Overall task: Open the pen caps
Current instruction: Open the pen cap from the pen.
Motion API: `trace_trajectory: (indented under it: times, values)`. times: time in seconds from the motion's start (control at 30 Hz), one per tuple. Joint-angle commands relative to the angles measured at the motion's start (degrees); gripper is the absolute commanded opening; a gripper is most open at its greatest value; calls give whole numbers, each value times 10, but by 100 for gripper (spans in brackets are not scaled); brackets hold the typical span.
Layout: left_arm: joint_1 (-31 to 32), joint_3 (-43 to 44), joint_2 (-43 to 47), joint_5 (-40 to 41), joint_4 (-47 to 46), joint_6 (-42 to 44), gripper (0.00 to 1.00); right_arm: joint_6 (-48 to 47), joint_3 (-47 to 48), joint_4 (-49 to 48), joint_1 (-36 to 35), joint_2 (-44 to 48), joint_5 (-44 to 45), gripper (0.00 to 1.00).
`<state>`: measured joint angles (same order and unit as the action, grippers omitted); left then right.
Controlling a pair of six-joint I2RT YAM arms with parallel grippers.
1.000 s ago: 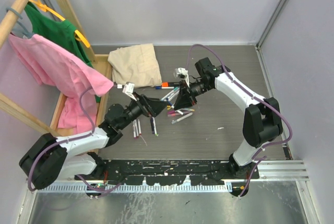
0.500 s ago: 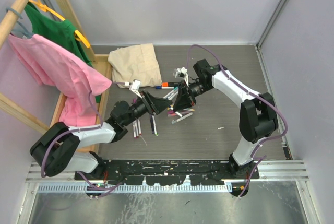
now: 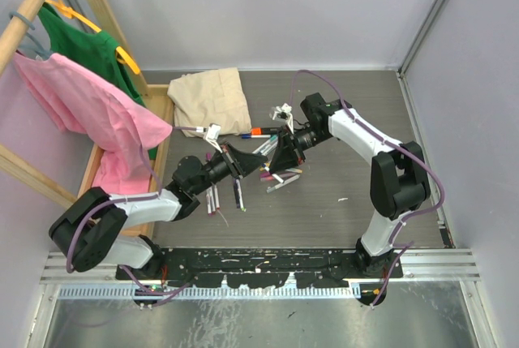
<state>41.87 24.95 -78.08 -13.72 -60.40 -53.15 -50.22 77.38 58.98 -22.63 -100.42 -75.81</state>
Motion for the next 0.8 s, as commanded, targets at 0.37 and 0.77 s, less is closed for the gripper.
trace_trajectory:
  times: [0.37, 0.77]
  values:
    - [-2, 20, 42, 3, 14, 41, 0, -33, -10, -22, -3, 45, -27, 47]
    - [-2, 26, 43, 20, 24, 64, 0, 221, -90, -266, -29, 103, 38, 39]
